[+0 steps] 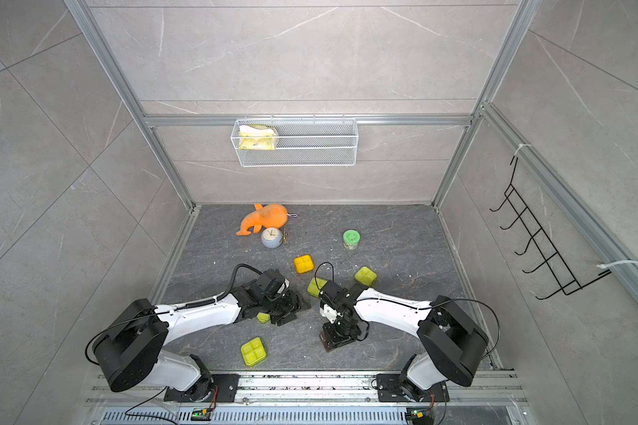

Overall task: Close pillboxes
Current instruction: Close the lid on the pillbox.

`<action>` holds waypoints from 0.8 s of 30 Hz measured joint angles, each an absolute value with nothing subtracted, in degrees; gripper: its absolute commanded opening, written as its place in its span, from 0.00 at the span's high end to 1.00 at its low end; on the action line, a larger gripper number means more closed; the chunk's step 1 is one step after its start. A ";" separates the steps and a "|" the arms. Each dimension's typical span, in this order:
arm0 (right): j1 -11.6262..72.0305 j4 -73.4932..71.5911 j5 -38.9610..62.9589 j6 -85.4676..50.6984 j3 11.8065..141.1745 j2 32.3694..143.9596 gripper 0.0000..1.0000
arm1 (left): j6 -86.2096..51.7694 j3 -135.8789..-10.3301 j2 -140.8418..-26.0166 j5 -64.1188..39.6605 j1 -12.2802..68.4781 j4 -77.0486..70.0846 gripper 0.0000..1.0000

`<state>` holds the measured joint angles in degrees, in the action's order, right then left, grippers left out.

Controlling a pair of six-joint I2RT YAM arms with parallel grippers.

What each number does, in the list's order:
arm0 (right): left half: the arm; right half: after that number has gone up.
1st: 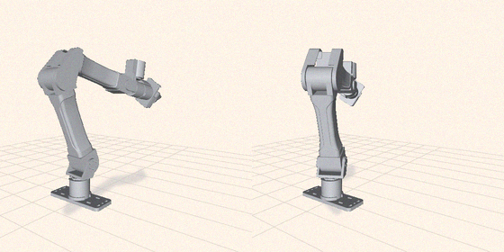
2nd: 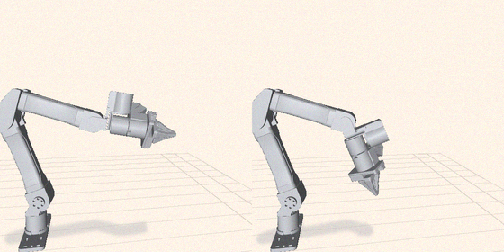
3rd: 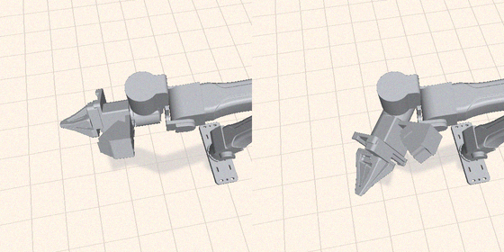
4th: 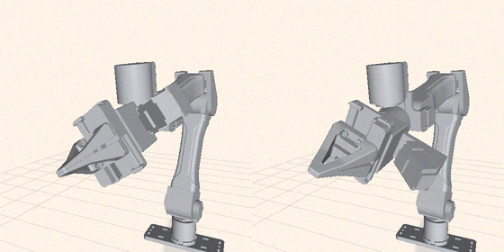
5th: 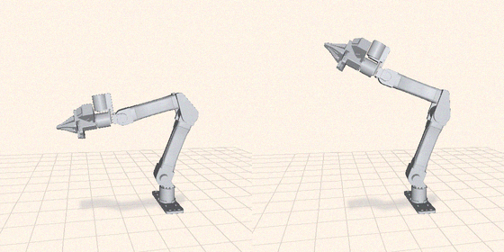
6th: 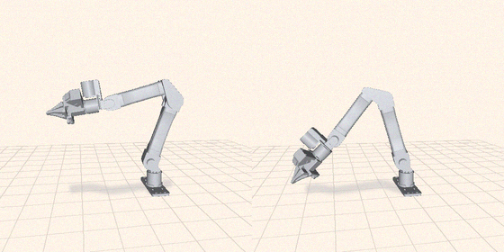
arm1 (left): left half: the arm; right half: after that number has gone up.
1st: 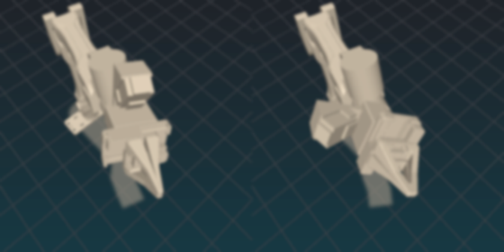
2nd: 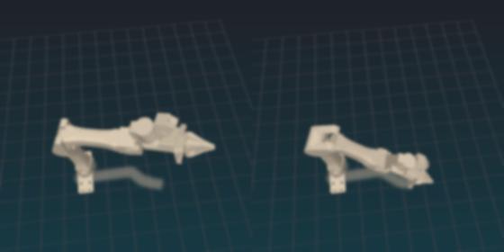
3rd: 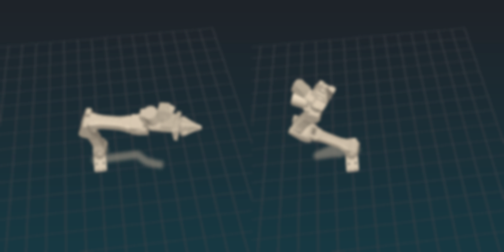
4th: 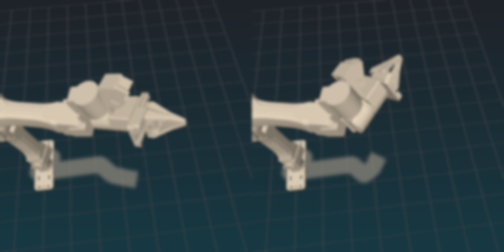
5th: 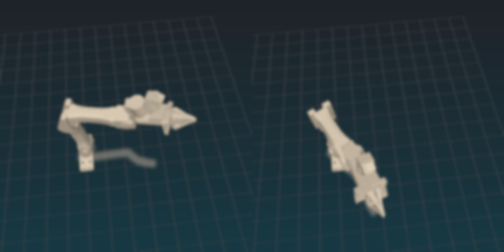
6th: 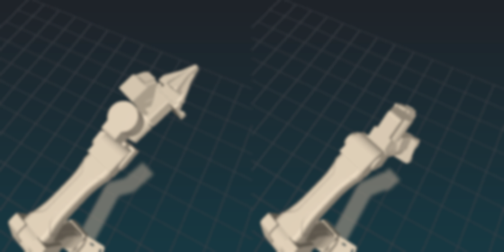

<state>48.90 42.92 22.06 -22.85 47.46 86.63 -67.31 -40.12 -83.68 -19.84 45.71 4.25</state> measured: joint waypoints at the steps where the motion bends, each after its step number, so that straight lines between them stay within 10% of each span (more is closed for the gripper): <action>1: 48.90 42.92 22.06 -22.85 47.46 86.63 0.62 | -67.31 -40.12 -83.68 -19.84 45.71 4.27 0.30; 24: 48.90 42.54 22.04 -22.83 47.44 86.63 0.70 | -67.55 -40.01 -83.72 -19.64 46.11 4.27 0.31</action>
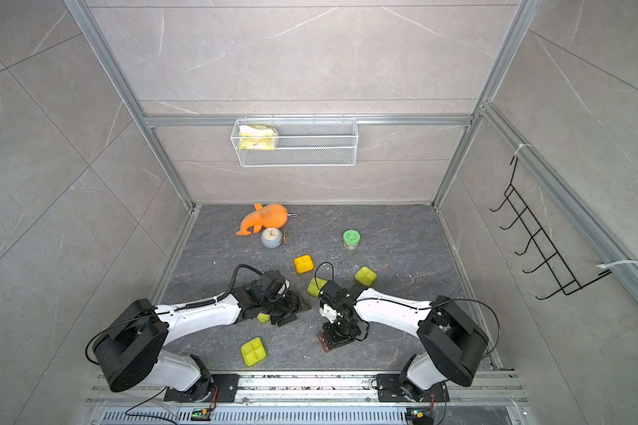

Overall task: Close pillboxes
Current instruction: Close the lid on the pillbox.

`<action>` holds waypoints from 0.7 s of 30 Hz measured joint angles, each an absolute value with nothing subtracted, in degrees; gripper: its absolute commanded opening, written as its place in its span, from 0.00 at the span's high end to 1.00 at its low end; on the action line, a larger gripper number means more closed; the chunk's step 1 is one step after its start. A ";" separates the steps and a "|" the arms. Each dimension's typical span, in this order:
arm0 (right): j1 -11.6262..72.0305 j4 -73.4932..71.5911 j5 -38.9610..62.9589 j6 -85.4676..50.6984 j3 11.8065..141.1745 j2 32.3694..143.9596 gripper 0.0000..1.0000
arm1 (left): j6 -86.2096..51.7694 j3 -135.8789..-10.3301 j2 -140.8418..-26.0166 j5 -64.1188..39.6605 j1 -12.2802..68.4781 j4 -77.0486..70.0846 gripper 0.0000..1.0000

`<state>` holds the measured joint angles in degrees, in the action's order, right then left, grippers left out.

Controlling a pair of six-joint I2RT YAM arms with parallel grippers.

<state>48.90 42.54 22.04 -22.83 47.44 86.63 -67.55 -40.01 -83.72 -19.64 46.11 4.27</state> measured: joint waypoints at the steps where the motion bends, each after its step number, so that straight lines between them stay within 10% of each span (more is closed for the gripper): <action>1: 48.90 42.54 22.04 -22.83 47.44 86.63 0.71 | -67.55 -40.01 -83.79 -19.66 46.11 4.27 0.30; 21: 48.84 41.45 22.17 -22.81 47.18 87.64 0.74 | -67.53 -40.69 -85.01 -19.77 46.11 4.69 0.31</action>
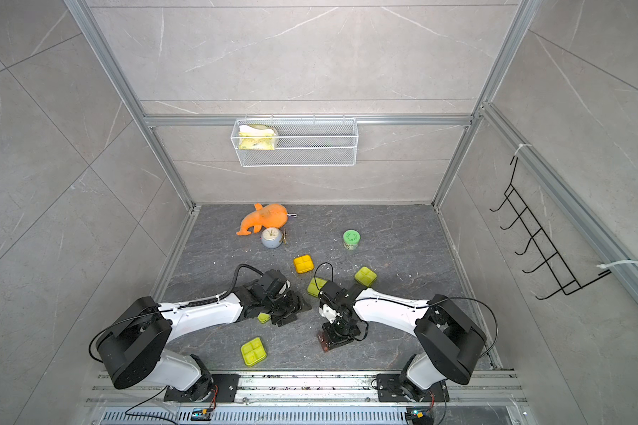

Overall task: Close pillboxes
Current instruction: Close the lid on the pillbox.

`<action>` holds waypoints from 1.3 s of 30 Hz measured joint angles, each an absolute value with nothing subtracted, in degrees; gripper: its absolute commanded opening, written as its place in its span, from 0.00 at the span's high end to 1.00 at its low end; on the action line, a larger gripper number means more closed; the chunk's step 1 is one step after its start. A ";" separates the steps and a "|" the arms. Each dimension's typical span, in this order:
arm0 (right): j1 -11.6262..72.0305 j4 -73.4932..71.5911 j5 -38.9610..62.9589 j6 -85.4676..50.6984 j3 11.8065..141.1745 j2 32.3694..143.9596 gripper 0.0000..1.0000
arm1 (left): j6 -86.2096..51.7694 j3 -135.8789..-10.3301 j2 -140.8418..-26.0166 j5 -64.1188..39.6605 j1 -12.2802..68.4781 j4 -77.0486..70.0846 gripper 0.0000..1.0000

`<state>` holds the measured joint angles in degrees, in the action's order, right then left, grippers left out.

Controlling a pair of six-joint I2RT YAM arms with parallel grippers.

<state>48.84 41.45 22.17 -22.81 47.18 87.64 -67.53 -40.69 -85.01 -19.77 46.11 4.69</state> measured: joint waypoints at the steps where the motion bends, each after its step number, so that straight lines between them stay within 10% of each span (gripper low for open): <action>1: 48.82 41.45 22.24 -22.81 47.18 87.66 0.74 | -67.53 -40.69 -85.01 -19.77 46.11 4.69 0.31; 39: 48.31 40.82 22.35 -22.65 47.03 87.77 0.69 | -67.51 -41.36 -86.61 -20.03 46.11 4.86 0.31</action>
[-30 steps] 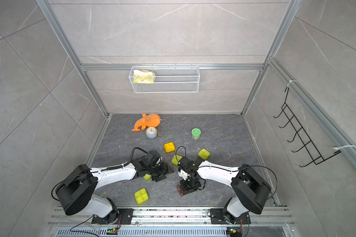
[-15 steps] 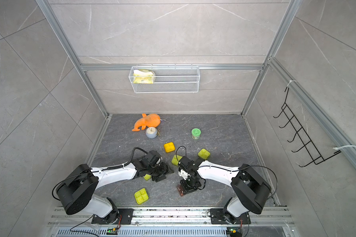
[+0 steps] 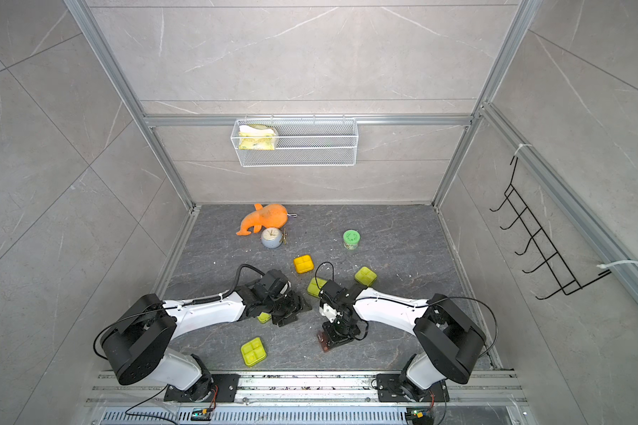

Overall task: Close pillboxes
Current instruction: Close the lid on the pillbox.

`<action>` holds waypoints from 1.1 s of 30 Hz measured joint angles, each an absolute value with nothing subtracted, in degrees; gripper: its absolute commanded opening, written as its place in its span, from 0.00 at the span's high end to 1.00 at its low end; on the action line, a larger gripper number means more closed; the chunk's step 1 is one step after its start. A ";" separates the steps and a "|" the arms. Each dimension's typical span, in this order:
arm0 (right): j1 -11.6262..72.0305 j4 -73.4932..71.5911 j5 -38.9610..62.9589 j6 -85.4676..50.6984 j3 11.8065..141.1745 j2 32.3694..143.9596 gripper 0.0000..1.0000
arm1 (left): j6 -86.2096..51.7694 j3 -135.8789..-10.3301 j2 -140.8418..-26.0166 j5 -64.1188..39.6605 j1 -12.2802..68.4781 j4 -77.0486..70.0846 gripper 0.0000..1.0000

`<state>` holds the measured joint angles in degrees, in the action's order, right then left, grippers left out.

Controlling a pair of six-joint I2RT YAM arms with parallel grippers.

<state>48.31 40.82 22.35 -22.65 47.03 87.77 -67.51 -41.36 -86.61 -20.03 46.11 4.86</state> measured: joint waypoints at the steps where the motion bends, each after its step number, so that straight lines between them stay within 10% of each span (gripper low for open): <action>1: 48.31 40.84 22.26 -22.65 47.03 87.77 0.69 | -67.48 -41.36 -86.61 -20.03 46.11 4.86 0.31; 33: 48.31 42.02 20.71 -22.68 47.59 87.66 0.54 | -67.44 -41.21 -85.93 -20.03 46.11 4.89 0.30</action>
<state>48.31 42.02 20.71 -22.68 47.59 87.66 -67.44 -41.21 -85.93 -20.03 46.11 4.89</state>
